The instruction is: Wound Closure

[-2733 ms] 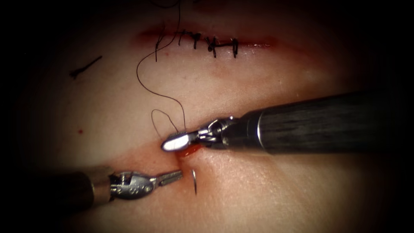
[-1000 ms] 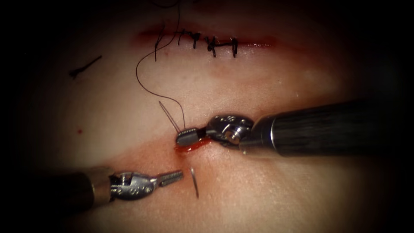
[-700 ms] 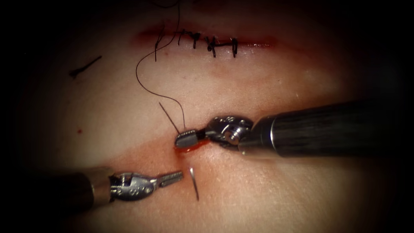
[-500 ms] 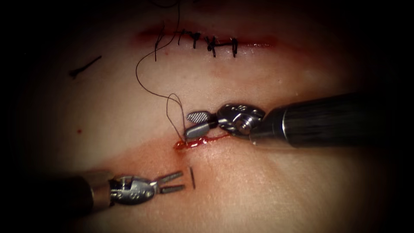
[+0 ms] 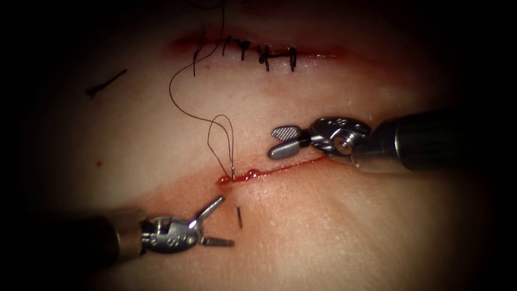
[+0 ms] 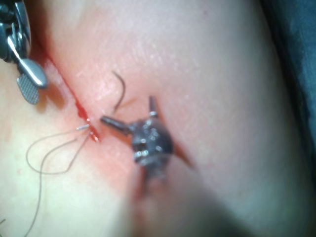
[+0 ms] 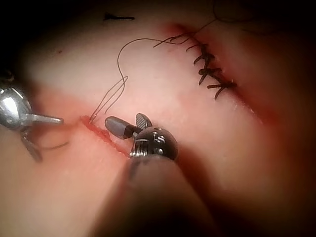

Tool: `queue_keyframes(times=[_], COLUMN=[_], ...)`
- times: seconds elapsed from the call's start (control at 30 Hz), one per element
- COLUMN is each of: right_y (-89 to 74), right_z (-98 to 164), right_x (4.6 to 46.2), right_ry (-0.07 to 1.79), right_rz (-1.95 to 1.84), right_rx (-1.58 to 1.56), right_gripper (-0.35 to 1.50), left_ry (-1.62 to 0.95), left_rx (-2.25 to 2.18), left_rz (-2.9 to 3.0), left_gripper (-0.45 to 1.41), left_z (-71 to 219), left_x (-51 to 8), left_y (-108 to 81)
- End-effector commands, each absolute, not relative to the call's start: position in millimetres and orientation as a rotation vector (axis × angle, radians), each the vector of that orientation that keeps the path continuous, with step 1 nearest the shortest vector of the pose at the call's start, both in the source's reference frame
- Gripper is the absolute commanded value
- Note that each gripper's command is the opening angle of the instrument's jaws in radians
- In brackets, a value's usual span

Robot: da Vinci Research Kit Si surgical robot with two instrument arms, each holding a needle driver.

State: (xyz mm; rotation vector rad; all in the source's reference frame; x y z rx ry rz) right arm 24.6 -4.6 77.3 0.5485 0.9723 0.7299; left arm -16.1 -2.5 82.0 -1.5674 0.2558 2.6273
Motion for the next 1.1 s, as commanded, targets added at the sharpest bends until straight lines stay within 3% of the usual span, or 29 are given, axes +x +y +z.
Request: queue_keyframes(times=[0.03,0.63,0.7,0.73,0.8,0.83,1.1], right_y=[-5.2,-6.2,-6.6,-6.6,-6.8,-7.0,-7.4], right_z=[78.0,79.1,79.3,79.3,79.4,79.4,79.3], right_x=[25.1,25.3,25.3,25.3,25.3,25.2,25.1], right_ry=[0.978,0.984,0.985,0.985,0.984,0.984,0.985], right_rz=[0.732,0.73,0.727,0.727,0.731,0.73,0.728], right_rx=[0.55,0.527,0.524,0.524,0.526,0.525,0.525], right_gripper=[1.31,1.3,1.3,1.3,1.3,1.3,1.3], left_ry=[0.267,0.266,0.266,0.266,0.269,0.259,0.169], left_rx=[-1.565,-1.608,-1.608,-1.608,-1.611,-1.608,-1.615], left_rz=[2.635,2.65,2.65,2.65,2.648,2.639,2.575], left_gripper=[0.98,0.47,0.19,0.19,-0.3,-0.45,-0.45], left_z=[82.8,82.8,83.0,83.0,83.0,83.0,81.1], left_x=[-17.1,-19.2,-19.3,-19.3,-19.3,-19.3,-19.6], left_y=[-3.0,-1.9,-1.7,-1.7,-1.7,-1.7,-3.4])
